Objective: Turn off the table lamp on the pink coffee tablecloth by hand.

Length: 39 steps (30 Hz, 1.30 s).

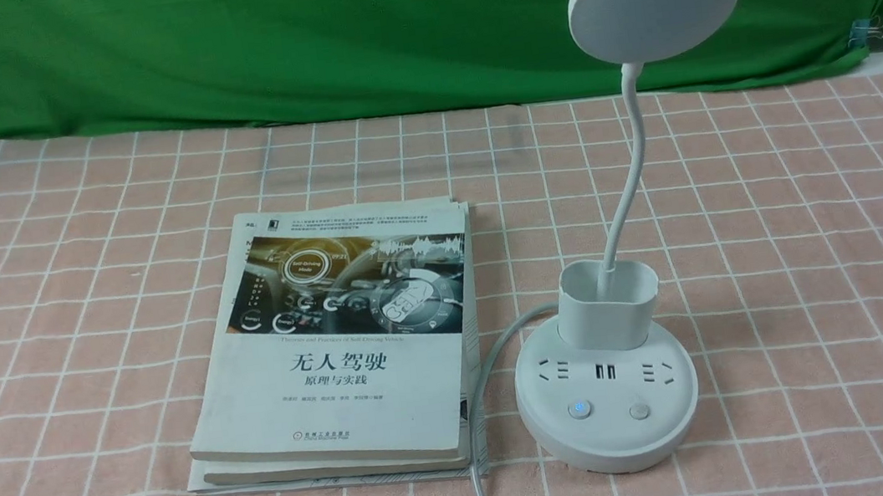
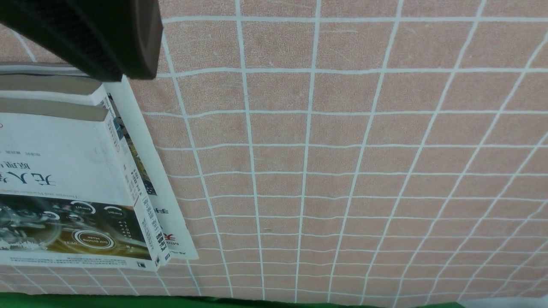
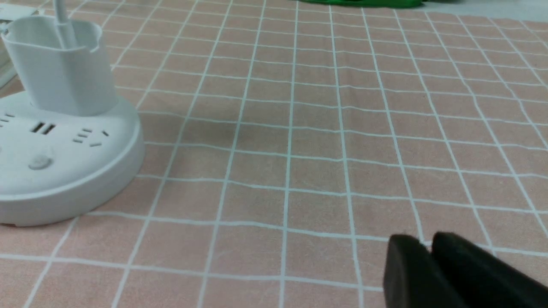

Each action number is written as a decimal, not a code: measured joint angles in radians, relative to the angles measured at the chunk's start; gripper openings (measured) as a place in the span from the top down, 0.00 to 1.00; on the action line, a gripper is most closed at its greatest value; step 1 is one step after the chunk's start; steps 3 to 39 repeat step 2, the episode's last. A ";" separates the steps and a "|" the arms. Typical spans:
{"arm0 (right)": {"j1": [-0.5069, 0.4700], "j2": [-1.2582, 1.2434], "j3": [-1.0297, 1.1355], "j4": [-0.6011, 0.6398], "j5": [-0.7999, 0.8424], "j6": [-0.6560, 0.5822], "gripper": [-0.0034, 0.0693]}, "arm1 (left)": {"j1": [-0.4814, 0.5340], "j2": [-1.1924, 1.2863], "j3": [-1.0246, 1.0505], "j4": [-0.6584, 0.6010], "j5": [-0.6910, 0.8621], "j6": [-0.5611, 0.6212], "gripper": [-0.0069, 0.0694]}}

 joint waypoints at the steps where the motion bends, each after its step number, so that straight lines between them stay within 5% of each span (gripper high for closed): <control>1: 0.000 0.000 0.000 0.000 0.000 0.001 0.76 | 0.000 0.000 0.000 0.000 0.000 0.000 0.90; 39: 0.000 0.000 0.000 0.000 0.000 0.001 0.75 | 0.000 0.000 0.000 0.000 0.000 0.000 0.90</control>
